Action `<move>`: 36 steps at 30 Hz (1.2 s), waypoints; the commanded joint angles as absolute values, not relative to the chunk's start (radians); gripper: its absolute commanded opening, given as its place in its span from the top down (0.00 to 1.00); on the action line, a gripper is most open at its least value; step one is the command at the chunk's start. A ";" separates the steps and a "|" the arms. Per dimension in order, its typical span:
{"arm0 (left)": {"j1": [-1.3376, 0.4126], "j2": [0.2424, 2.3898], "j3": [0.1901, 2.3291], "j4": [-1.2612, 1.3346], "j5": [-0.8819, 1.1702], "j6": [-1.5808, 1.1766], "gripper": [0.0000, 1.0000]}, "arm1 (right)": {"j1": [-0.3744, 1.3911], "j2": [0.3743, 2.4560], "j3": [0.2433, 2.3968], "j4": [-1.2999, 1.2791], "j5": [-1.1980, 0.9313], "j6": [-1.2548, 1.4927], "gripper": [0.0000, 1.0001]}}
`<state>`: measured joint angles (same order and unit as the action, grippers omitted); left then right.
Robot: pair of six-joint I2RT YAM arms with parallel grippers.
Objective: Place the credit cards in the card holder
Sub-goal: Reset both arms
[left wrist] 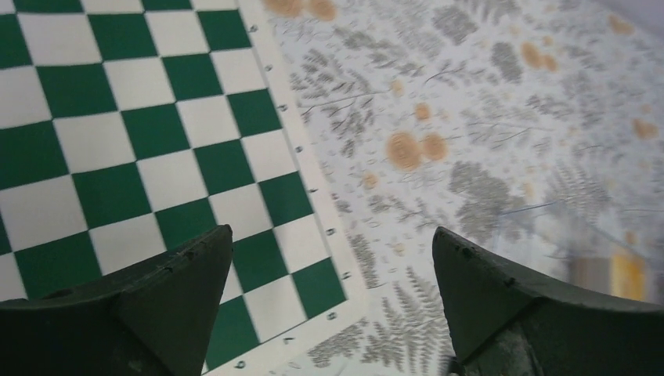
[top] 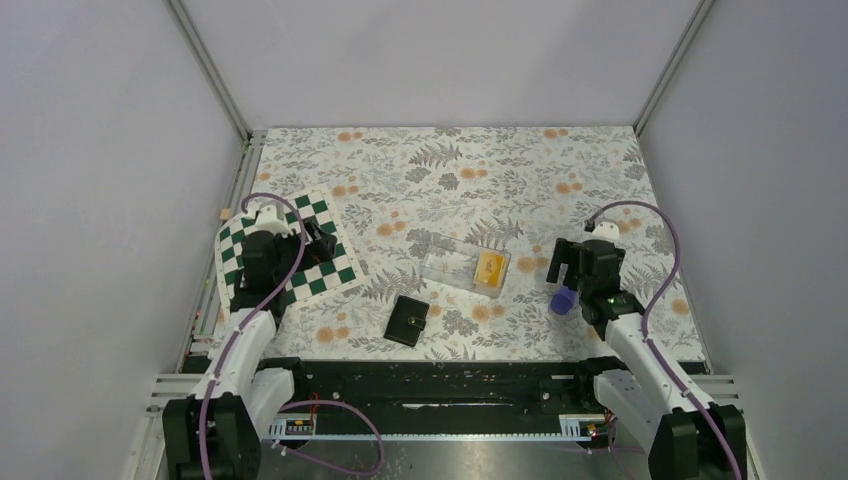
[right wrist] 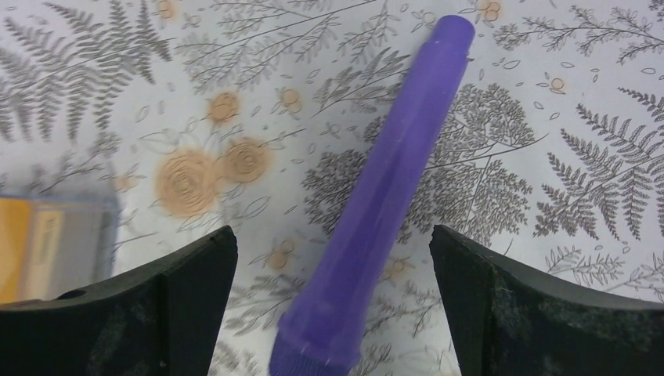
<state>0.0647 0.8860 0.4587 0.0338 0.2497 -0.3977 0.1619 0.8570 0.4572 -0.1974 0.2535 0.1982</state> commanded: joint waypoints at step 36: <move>-0.037 1.347 0.263 1.011 -0.041 -0.038 0.01 | 0.015 1.355 0.273 0.985 0.154 0.065 0.01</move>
<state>-0.0326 1.3548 0.2489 0.9356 -0.0307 -0.0544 0.0193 1.3663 0.2768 0.9119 0.1612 0.0792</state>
